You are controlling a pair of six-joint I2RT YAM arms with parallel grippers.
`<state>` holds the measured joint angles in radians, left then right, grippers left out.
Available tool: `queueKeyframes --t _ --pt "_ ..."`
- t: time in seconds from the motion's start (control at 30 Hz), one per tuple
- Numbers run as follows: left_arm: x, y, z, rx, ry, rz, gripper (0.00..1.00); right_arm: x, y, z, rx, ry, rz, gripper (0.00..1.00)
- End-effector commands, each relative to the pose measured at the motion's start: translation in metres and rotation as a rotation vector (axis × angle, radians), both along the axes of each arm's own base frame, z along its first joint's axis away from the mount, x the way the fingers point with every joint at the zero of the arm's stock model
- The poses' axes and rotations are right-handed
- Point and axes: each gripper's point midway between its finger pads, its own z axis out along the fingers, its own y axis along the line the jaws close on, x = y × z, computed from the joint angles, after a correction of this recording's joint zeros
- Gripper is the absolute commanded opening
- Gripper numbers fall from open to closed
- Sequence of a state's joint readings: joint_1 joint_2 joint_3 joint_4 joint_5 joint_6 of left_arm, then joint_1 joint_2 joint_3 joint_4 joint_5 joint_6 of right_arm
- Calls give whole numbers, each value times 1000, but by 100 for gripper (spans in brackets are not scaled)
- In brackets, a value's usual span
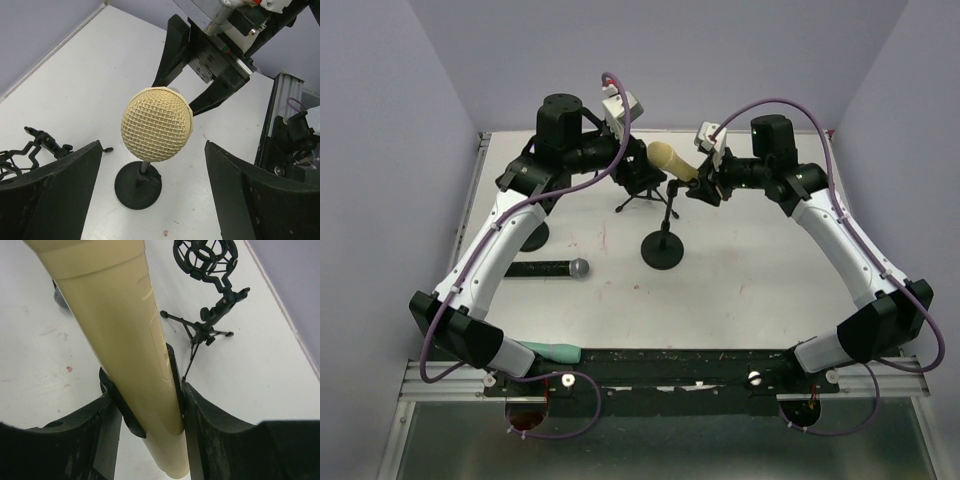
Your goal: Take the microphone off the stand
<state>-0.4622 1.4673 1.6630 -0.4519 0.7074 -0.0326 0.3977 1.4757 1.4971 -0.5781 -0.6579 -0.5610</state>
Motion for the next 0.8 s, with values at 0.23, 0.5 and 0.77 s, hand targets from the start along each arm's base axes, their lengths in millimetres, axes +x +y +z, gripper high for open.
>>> queueKeyframes --t 0.23,0.5,0.77 --pt "-14 7 24 -55 -87 -19 94 -19 2 31 67 31 -15 75" --pt "-23 43 30 -67 -123 46 97 -25 11 58 89 28 65 80" --pt "-44 54 -37 -133 -360 -30 94 -14 34 70 131 10 164 79"
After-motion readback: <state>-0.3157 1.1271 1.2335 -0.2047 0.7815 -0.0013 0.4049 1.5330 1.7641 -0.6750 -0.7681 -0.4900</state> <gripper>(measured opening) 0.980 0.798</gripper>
